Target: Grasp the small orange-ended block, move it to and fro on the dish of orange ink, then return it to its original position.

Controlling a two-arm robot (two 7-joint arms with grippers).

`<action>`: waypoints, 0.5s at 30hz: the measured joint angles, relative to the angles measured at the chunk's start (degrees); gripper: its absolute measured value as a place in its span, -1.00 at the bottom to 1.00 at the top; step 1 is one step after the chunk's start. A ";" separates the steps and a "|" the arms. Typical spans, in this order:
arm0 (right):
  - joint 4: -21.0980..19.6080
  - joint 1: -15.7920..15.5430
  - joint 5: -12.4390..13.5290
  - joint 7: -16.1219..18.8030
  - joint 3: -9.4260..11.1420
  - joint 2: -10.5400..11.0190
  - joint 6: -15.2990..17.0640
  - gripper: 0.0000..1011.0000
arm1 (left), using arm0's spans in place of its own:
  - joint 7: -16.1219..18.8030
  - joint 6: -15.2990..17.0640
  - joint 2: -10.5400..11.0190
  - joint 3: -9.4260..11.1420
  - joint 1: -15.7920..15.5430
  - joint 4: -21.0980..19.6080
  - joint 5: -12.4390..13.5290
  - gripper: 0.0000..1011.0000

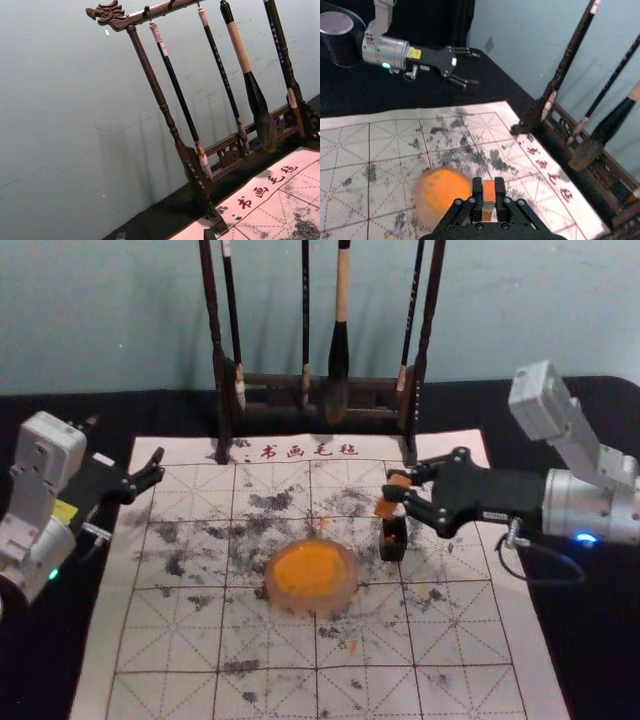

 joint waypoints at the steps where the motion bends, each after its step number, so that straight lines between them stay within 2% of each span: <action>1: -0.12 -0.57 0.07 -0.19 0.26 0.36 -0.03 -0.71 | 0.00 0.00 0.00 0.00 0.00 0.00 0.00 0.98; 10: -0.01 -2.72 -0.47 -2.01 1.21 0.76 -0.13 -0.71 | 0.00 0.00 0.00 0.00 0.00 0.00 0.00 0.98; 15: -0.69 -4.32 -1.05 -4.41 2.20 0.31 0.28 -0.71 | 0.00 0.00 0.00 0.00 0.00 0.00 0.00 0.98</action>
